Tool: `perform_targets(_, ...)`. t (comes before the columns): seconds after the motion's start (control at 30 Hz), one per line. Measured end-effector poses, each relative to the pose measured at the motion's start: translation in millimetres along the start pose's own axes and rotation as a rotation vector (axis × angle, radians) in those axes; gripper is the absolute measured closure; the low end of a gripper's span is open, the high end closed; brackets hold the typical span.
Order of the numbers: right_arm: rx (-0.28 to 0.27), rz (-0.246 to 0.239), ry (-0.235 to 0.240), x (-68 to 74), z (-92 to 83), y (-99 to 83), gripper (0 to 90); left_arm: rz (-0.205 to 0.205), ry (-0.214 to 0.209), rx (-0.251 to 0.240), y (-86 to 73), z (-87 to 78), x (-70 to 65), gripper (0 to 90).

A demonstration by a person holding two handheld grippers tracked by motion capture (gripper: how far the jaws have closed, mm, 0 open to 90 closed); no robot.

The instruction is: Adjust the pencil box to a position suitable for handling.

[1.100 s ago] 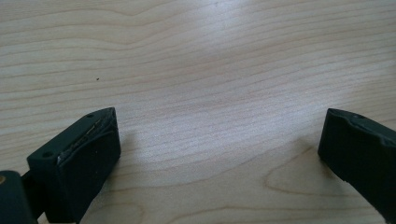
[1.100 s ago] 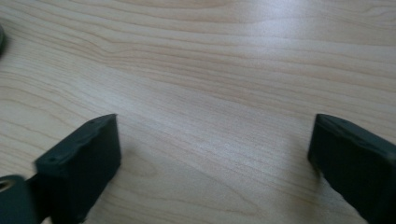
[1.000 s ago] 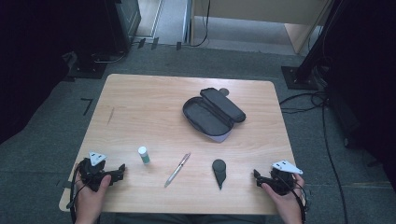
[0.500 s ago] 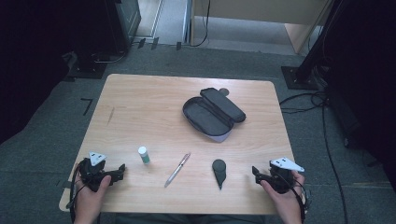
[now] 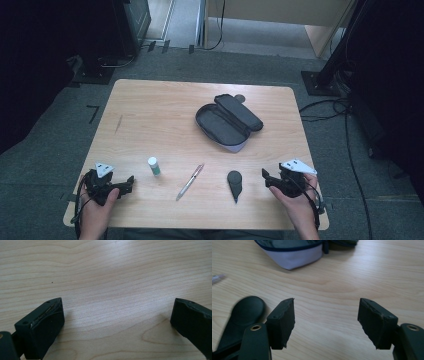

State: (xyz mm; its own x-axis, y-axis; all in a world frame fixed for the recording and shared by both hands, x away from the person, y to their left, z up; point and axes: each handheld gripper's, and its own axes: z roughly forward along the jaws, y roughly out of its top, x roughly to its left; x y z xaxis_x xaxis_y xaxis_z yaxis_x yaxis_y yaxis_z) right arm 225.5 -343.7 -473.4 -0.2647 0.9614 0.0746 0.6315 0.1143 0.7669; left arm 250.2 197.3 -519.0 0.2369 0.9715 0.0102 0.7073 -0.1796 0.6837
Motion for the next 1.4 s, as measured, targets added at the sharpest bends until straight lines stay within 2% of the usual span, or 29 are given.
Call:
perform_targets(0.33,-0.019,-0.032,0.033,26.2,8.7,26.8,35.7,0.000,0.000,0.000,0.0,0.0,0.0,0.0)
perform_targets(0.47,-0.028,-0.006,0.071,30.5,9.5,36.7,35.7,0.000,0.000,0.000,0.0,0.0,0.0,0.0)
perform_targets(0.67,-0.039,-0.023,0.055,36.3,13.9,49.4,35.8,0.000,0.000,0.000,0.0,0.0,0.0,0.0)
perform_targets(0.7,-0.039,-0.021,0.057,36.5,14.6,51.4,38.4,0.000,0.000,0.000,0.0,0.0,0.0,0.0)
perform_targets(0.77,-0.037,-0.025,0.091,36.1,16.7,55.4,41.3,0.001,0.000,0.001,0.0,-0.1,0.1,0.0)
perform_targets(0.9,-0.048,0.019,0.118,35.7,20.2,61.6,44.7,0.001,0.000,0.001,0.0,-0.1,0.1,0.0)
perform_targets(1.07,-0.092,0.025,0.104,33.8,26.8,66.7,50.4,0.001,0.001,0.001,0.0,0.0,0.1,0.0)
perform_targets(1.17,-0.083,0.015,0.087,33.4,32.3,69.0,51.2,0.001,0.000,0.001,0.0,0.0,0.1,0.0)
perform_targets(1.23,-0.082,-0.011,0.059,33.0,37.3,70.3,50.7,0.002,0.000,0.001,0.0,-0.1,0.1,0.0)
perform_targets(1.27,-0.079,-0.017,0.060,32.4,40.4,71.1,50.5,0.001,0.000,0.000,0.0,0.0,0.1,0.0)
perform_targets(1.4,-0.068,0.023,0.041,28.0,50.8,73.9,53.3,0.001,0.000,0.001,0.0,0.0,0.1,0.0)
